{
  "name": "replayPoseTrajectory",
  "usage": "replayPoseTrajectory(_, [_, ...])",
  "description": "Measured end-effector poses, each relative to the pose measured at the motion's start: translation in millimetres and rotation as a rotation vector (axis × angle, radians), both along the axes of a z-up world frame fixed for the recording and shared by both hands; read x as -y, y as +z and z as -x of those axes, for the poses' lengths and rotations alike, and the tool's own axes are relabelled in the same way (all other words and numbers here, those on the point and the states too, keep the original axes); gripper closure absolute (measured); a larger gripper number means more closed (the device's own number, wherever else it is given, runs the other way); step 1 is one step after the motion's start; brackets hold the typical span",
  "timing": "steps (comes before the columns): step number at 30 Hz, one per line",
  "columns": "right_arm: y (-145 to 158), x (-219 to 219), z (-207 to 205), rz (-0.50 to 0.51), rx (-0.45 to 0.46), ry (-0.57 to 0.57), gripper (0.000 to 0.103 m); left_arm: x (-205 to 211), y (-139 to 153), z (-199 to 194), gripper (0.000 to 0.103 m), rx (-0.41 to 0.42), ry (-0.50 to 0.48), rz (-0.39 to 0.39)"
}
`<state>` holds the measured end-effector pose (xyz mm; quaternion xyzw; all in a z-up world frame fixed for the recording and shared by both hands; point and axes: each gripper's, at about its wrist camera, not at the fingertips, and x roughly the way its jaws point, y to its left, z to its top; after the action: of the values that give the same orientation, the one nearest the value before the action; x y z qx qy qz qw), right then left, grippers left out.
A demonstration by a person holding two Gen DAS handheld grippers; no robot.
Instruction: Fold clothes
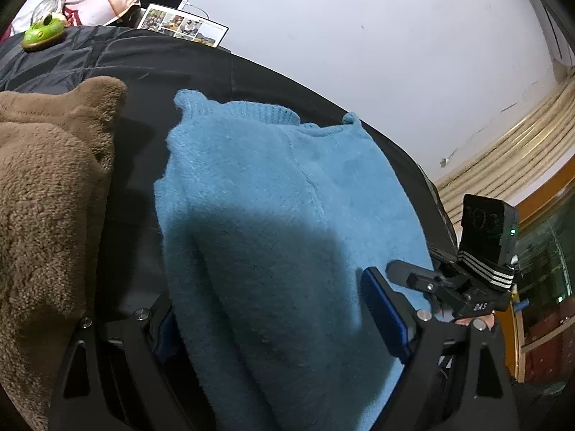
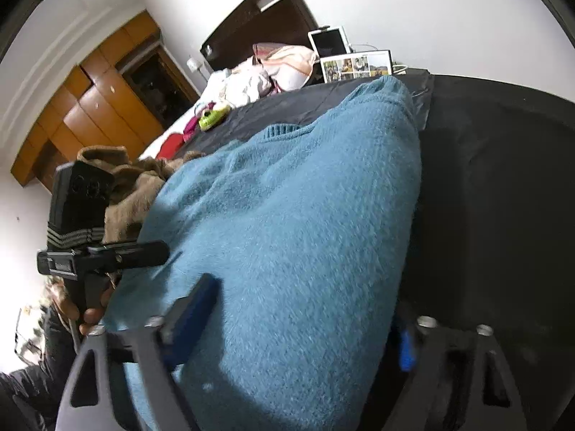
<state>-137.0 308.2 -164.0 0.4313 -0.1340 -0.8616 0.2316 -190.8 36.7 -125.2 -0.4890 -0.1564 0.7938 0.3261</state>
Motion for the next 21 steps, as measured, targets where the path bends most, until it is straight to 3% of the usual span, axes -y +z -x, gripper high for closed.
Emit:
replayPoseTrajectory(2, [1.5, -5.9, -5.1, 0.022, -0.019, -0.015, 0.037, 1.2, 0.0, -0.4, 0.024, 0.004, 0.006, 0.002])
replayPoseTrajectory(5, [6.2, -11.9, -9.4, 0.043, -0.044, -0.033, 0.046, 7.5, -1.0, -0.2, 0.034, 0.022, 0.024, -0.012])
replayPoseTrajectory(14, [33.9, -7.5, -25.8, -0.047, -0.14, -0.074, 0.053, -16.9, 5.8, 0.3, 0.046, 0.028, 0.012, 0.015])
replayPoseTrajectory(21, [48.2, -46.5, -49.0, -0.116, -0.18, -0.149, 0.053, -61.1, 16.6, 1.5, 0.046, 0.031, -0.04, 0.054])
